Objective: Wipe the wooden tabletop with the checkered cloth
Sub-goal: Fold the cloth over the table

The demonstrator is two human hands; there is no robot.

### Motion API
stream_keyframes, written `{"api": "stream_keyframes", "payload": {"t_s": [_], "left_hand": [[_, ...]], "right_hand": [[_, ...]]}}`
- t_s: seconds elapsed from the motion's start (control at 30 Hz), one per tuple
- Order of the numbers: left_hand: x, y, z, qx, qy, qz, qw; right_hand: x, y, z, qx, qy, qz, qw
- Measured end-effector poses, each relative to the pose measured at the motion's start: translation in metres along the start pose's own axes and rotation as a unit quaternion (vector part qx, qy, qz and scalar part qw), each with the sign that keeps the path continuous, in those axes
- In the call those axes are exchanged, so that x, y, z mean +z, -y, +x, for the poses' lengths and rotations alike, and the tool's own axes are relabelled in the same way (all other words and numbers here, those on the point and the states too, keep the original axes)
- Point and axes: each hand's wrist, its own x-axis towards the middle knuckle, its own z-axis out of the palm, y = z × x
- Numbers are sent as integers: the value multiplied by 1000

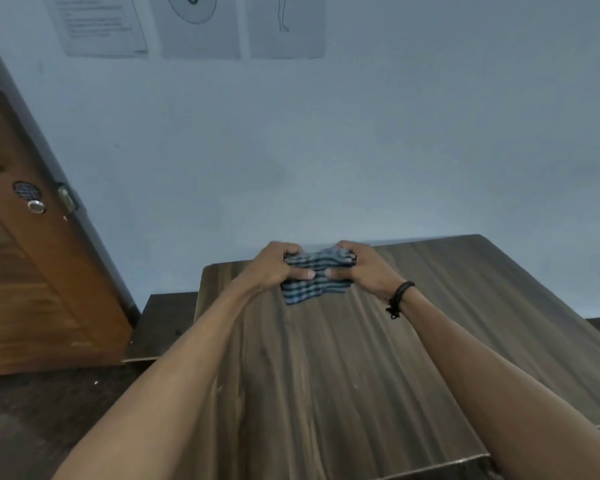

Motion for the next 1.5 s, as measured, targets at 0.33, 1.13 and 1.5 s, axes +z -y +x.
{"api": "stream_keyframes", "payload": {"t_s": [0.33, 1.13, 1.5], "left_hand": [[23, -133, 64, 43, -117, -218, 968], [194, -238, 191, 46, 68, -254, 964], [394, -291, 263, -22, 87, -268, 959]], "right_hand": [[-153, 48, 9, -106, -125, 84, 983], [-326, -33, -64, 90, -207, 298, 927], [-499, -137, -148, 157, -207, 236, 936]]}}
